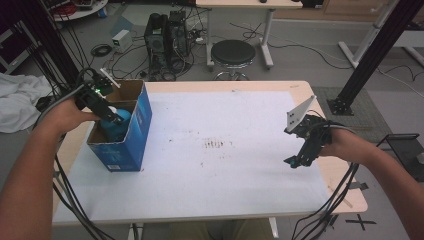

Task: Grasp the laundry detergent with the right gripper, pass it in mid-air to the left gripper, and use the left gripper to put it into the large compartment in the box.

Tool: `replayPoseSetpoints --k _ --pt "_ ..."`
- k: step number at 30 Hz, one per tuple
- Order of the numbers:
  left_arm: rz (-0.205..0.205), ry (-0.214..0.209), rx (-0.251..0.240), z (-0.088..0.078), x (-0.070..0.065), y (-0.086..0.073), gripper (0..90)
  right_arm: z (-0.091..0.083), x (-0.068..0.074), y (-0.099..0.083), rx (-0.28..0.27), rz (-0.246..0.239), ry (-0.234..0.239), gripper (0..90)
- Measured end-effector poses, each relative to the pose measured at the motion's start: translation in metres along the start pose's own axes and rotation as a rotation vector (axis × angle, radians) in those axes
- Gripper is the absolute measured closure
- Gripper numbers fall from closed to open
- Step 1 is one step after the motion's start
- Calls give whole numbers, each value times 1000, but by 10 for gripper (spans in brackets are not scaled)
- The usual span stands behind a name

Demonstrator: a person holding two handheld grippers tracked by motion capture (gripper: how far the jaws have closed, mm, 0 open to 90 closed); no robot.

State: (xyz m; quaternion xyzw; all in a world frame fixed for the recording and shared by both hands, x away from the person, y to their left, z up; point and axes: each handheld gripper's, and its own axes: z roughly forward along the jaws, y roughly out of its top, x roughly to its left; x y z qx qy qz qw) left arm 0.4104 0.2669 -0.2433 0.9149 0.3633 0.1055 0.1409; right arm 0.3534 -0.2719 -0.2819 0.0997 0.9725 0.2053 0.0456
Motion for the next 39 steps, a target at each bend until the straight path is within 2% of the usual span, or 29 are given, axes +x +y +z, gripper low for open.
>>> replayPoseSetpoints --k 2,3,4,6,7,9,13,14,18,19,21,23,24,25,28,32,34,35,39 --pt "-2 9 -18 -5 -1 0 299 -1 1 1 -1 4 -3 11" --pt "-17 2 -29 -6 -3 0 299 -1 1 1 -6 -4 -4 11" --pt "2 -3 -21 -9 -2 1 299 -2 2 1 -9 -5 -5 11" --pt "14 -1 -19 -13 -4 2 299 -3 3 1 -9 -4 -6 11" --pt "1 -3 -27 -15 -5 2 299 -3 3 1 -10 -5 -5 11" --pt "7 3 -35 -21 -6 3 299 -4 3 1 -15 0 -10 11" --pt "23 10 -46 -33 -13 6 299 -6 4 0 -21 -1 -15 11" --pt "12 10 -65 -34 -15 6 299 -6 4 0 -20 -1 -17 11" --pt "27 -3 -98 -48 -26 13 299 -6 5 0 -24 -2 -21 11" --pt "62 -7 -86 -52 -29 16 299 -6 5 1 -25 -2 -24 11" --pt "106 -36 -98 -57 -39 22 299 -6 6 1 -25 -3 -25 11" --pt "119 -36 -115 -58 -46 28 298 -6 7 2 -25 -7 -23 11" --pt "120 -53 -125 -58 -51 32 299 -7 7 3 -23 -4 -25 11" --pt "148 -57 -121 -58 -56 36 299 -6 7 3 -30 -9 -25 11" --pt "169 -76 -123 -55 -68 46 299 -7 8 4 -30 -9 -31 11" --pt "233 -96 -99 -50 -79 60 299 -8 10 4 -29 -10 -33 11" --pt "225 -114 -106 -45 -86 67 298 -8 10 4 -32 -7 -35 11" --pt "249 -113 -97 -44 -88 71 299 -9 10 4 -30 -1 -35 11" --pt "293 -130 -91 -35 -99 87 299 -9 10 4 -35 -4 -36 11"
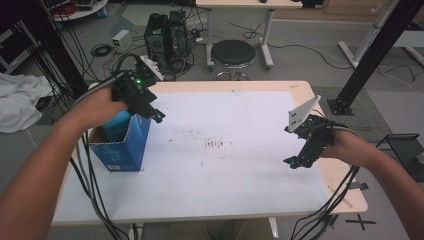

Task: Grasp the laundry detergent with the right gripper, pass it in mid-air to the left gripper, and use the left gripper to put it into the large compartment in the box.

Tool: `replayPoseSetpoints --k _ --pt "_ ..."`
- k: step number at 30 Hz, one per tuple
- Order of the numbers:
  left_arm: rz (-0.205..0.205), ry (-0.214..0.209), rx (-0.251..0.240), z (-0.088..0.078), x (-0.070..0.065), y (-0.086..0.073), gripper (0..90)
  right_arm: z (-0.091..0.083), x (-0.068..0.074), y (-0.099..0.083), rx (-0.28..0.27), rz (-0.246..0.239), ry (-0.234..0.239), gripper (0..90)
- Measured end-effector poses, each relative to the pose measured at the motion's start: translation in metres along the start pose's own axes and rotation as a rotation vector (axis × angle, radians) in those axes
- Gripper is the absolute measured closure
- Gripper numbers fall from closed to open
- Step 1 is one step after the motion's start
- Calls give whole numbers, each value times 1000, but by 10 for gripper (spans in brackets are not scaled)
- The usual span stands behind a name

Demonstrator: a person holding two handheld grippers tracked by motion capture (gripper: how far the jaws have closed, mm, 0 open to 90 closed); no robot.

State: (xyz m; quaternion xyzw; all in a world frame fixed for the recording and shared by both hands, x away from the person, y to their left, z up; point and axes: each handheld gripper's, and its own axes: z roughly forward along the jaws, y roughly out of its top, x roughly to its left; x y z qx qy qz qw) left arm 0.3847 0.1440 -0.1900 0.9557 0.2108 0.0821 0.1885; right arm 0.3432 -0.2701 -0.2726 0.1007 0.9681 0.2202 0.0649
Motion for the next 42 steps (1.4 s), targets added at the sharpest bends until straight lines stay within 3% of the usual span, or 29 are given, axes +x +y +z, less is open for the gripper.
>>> replayPoseSetpoints --k 3,4,5,6,7,13,15,18,19,23,24,25,26,30,35,38,42 --pt "14 -20 5 9 -3 9 299 0 0 0 2 5 0 11" --pt "38 -17 23 11 -3 13 288 0 0 0 3 4 1 11" --pt "52 -29 40 15 -4 17 159 0 0 0 3 5 0 11" --pt "41 -31 26 19 -7 19 93 0 1 0 4 4 1 11" --pt "64 -33 41 19 -6 21 93 0 1 0 2 5 0 11" --pt "105 -15 43 30 -9 32 92 0 1 0 3 5 1 11" --pt "80 -9 10 33 -11 34 92 0 1 1 3 9 -1 11" --pt "114 -7 20 33 -9 38 92 1 1 2 1 4 -2 11" --pt "93 -5 -1 34 -10 38 93 1 1 3 4 6 -1 11" --pt "94 0 9 36 -7 44 93 0 -1 4 0 9 0 11" --pt "81 1 -14 39 -8 46 93 1 -2 4 -3 10 -1 11" --pt "80 5 -16 40 -8 47 93 1 -2 4 1 19 0 11" --pt "109 14 0 40 -7 49 94 1 -3 4 0 20 -1 11" --pt "104 13 -23 44 -6 57 93 3 -6 7 -3 15 1 11" --pt "101 -5 1 55 -6 65 93 3 -8 11 -4 13 1 11" --pt "135 -11 30 60 -5 69 94 3 -10 12 -6 15 5 11" --pt "152 -24 54 67 -6 73 94 5 -12 13 5 17 7 11"
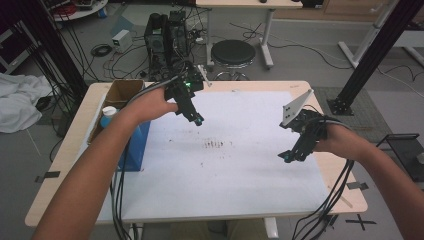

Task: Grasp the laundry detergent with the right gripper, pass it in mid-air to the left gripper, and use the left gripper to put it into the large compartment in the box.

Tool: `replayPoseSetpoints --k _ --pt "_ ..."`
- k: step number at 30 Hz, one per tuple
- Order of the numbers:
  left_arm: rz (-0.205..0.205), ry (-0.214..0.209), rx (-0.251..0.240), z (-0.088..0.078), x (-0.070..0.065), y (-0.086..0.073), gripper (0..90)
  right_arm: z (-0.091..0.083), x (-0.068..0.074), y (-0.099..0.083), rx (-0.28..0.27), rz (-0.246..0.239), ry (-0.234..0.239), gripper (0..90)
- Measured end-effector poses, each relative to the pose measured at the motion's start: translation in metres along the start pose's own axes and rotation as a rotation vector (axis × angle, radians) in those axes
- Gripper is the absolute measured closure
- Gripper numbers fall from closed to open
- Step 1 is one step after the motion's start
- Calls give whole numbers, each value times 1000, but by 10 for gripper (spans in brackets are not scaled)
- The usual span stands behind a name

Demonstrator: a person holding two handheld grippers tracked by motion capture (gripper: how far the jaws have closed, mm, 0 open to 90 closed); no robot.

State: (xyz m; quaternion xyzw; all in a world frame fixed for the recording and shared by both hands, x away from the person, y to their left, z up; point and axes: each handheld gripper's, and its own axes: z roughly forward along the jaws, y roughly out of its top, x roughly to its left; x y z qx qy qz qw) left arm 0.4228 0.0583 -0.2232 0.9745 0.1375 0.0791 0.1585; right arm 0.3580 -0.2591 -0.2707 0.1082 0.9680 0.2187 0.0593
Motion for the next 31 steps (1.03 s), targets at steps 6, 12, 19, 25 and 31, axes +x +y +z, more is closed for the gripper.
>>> replayPoseSetpoints --k 6,12,19,25,31 --pt "13 -9 10 2 0 -1 94 2 -2 1 -2 7 4 11" --pt "14 -8 20 1 -1 -2 94 2 -3 1 -1 5 4 11" --pt "9 -8 11 1 -2 -2 94 1 -3 1 -6 -2 6 11" --pt "0 -1 8 1 -5 -3 94 1 -1 1 -7 -8 6 11" --pt "5 5 0 -4 -6 -7 94 -2 3 1 -3 0 0 11"
